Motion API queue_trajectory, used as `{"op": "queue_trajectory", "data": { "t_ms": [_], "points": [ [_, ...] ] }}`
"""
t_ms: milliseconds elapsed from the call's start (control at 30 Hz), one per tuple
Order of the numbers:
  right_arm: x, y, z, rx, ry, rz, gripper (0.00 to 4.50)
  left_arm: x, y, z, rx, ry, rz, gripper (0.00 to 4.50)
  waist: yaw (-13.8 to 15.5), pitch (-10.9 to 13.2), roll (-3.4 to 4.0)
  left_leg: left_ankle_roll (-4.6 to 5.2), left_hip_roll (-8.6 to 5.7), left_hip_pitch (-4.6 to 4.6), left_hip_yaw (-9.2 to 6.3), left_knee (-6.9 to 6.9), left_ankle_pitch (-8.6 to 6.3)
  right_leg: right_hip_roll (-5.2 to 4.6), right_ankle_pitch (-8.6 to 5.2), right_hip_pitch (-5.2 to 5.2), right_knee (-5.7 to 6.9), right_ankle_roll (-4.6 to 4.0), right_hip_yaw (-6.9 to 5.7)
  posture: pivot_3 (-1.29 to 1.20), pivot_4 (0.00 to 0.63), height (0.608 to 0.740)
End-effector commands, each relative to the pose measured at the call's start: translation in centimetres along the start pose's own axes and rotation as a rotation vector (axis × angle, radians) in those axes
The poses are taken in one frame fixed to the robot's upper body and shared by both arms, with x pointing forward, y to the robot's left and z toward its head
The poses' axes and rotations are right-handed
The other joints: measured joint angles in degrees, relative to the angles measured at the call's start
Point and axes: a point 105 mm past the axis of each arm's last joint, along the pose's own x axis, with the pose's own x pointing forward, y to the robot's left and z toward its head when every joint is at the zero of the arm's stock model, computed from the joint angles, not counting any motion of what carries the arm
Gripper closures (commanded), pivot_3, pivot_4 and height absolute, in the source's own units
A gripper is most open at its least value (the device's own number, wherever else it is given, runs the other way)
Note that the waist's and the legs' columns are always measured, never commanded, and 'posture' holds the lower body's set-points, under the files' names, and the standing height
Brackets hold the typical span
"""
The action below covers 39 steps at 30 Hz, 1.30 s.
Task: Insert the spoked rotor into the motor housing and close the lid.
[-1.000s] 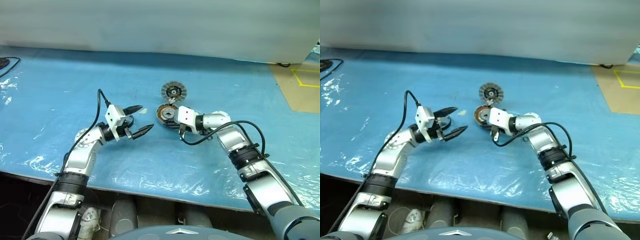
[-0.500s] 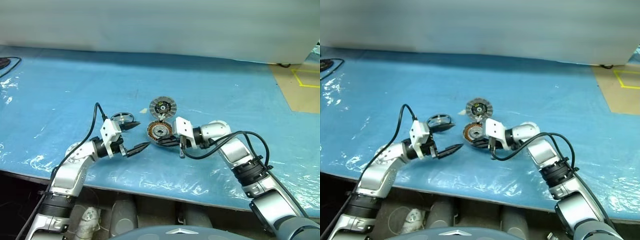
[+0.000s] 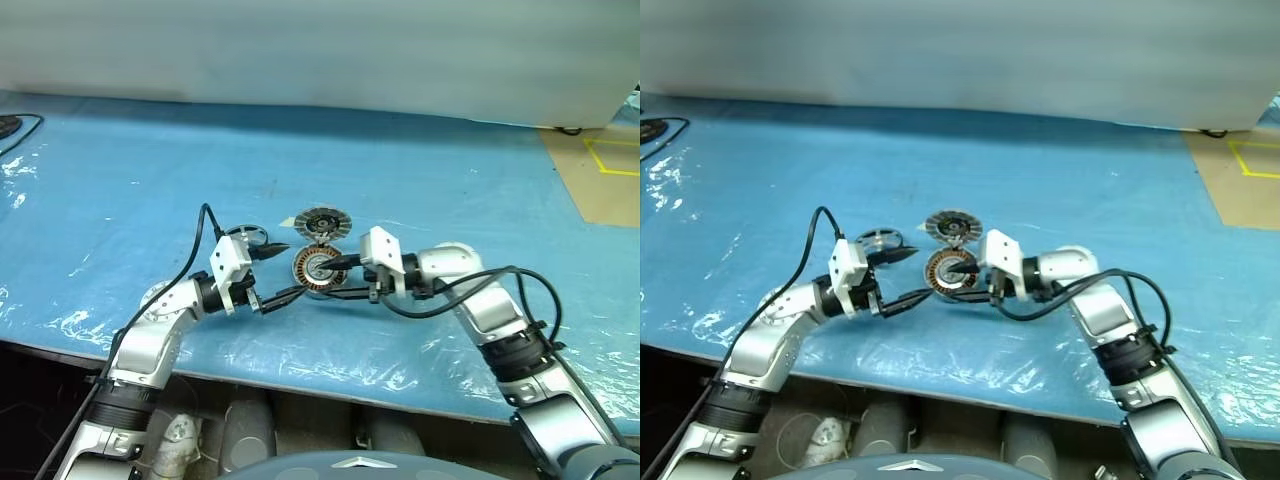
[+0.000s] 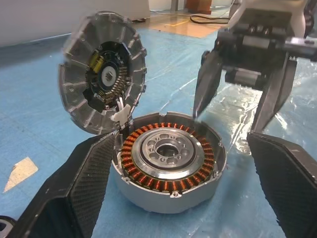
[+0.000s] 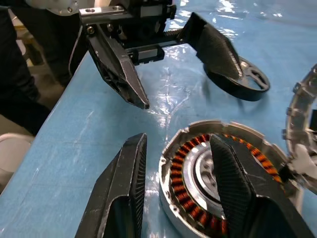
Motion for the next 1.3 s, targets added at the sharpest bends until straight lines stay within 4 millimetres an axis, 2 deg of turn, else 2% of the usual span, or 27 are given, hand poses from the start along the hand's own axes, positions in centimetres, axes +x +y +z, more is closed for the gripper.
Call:
{"op": "queue_trajectory", "data": {
  "t_ms": [33, 200, 400, 533, 567, 633, 733, 1033, 1300],
  "points": [
    [-2.1, -1.4, 1.5, -0.016, -0.062, -0.128, 2.40, 1.2, -0.2, 0.7, 0.017, -0.035, -0.065, 0.00, 0.0, 0.0, 0.00, 0.00, -0.03, 0.06, 0.00, 0.00, 0.00, 0.00, 0.00, 0.04, 0.00, 0.00, 0.03, 0.00, 0.150, 0.740],
    [-4.5, -2.8, 0.5, 0.028, -0.041, -0.315, 2.40, 2.5, -0.4, 0.4, 0.006, -0.046, -0.126, 0.00, 0.0, 0.0, 0.00, 0.00, -0.07, 0.18, 0.01, -0.02, 0.00, 0.00, 0.00, 0.15, -0.02, 0.00, 0.07, 0.00, 0.150, 0.740],
    [-7.4, -2.9, -1.9, 0.093, 0.031, -0.478, 2.40, 3.1, -1.0, 0.0, -0.011, -0.051, -0.165, 0.00, 0.0, 0.0, 0.00, 0.00, -0.11, 0.15, 0.01, -0.16, 0.00, 0.01, 0.00, 0.12, -0.18, 0.01, 0.06, 0.00, 0.150, 0.740],
    [-9.5, -2.8, -3.7, 0.142, 0.080, -0.564, 2.40, 2.7, -0.9, -0.2, -0.020, -0.043, -0.172, 0.00, 0.1, 0.0, 0.00, 0.00, -0.11, 0.19, 0.02, -0.17, 0.00, 0.00, -0.01, 0.16, -0.19, 0.01, 0.06, 0.00, 0.150, 0.740],
    [-9.8, -2.7, -4.0, 0.149, 0.089, -0.569, 2.04, 2.7, -1.0, -0.2, -0.021, -0.042, -0.173, 0.00, 0.1, 0.0, 0.00, 0.00, -0.11, 0.19, 0.02, -0.17, 0.00, -0.01, -0.01, 0.16, -0.19, 0.01, 0.06, 0.00, 0.150, 0.740],
    [-10.0, -2.2, -4.7, 0.162, 0.117, -0.567, 1.60, 2.5, -0.8, -0.2, -0.022, -0.040, -0.173, 0.00, 0.0, 0.0, 0.00, 0.00, -0.12, 0.20, 0.01, -0.17, 0.00, -0.02, -0.01, 0.18, -0.20, 0.02, 0.07, 0.00, 0.150, 0.740],
    [-10.3, -1.8, -5.5, 0.196, 0.129, -0.574, 0.63, 2.3, -0.7, -0.3, -0.025, -0.041, -0.170, 0.00, 0.0, 0.0, 0.00, 0.00, -0.12, 0.21, 0.01, -0.19, 0.00, -0.02, -0.01, 0.19, -0.22, 0.02, 0.06, 0.00, 0.150, 0.740],
    [-11.5, -1.3, -8.4, 0.223, 0.230, -0.605, 0.63, 2.7, -1.0, -0.4, -0.031, -0.051, -0.165, 0.00, 0.0, 0.0, 0.01, 0.00, -0.15, 0.20, 0.01, -0.24, 0.00, -0.04, -0.01, 0.21, -0.33, 0.02, 0.06, 0.00, 0.150, 0.740],
    [-11.8, -0.7, -9.4, 0.257, 0.243, -0.597, 0.63, 2.4, -0.9, -0.5, -0.033, -0.048, -0.156, 0.00, 0.0, 0.0, 0.01, 0.01, -0.16, 0.21, 0.01, -0.36, 0.00, -0.03, -0.01, 0.24, -0.48, 0.02, 0.02, 0.00, 0.150, 0.740]
  ]
}}
